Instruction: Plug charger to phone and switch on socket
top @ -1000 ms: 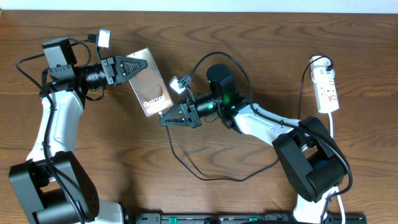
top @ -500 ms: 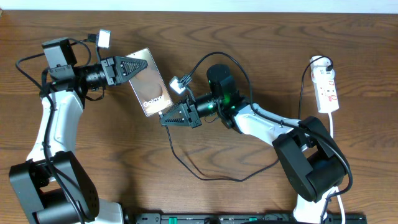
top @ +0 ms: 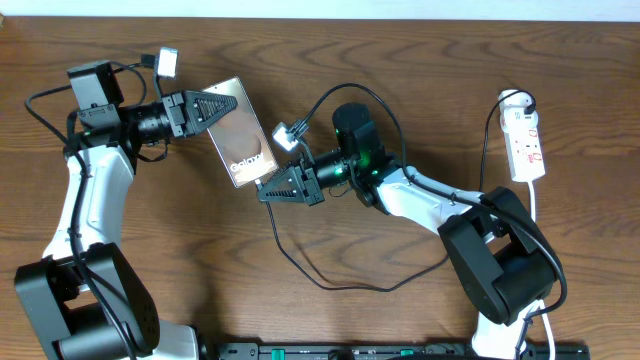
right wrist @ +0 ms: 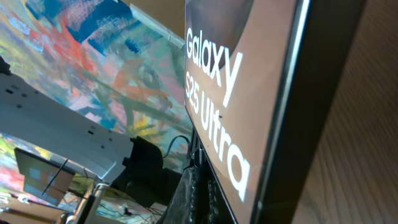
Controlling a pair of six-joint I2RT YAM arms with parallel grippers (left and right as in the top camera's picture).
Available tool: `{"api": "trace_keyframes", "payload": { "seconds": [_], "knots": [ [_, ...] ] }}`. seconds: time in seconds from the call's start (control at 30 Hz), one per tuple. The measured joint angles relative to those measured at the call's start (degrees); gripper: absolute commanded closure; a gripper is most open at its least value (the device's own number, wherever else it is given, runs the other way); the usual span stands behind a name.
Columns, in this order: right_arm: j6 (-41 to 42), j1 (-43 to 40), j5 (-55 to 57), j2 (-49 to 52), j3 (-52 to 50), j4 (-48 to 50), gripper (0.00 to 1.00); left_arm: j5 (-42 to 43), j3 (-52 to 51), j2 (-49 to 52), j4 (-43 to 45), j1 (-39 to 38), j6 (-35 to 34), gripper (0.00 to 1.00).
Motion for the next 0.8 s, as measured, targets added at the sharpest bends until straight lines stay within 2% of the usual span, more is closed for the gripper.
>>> {"api": "trace_keyframes", "payload": {
  "seconds": [0.8],
  "knots": [
    [1.7, -1.97, -1.88, 0.0, -0.17, -0.02, 0.99, -1.25, 0.0, 0.0, 0.07, 0.0, -1.31, 0.93]
  ]
}}
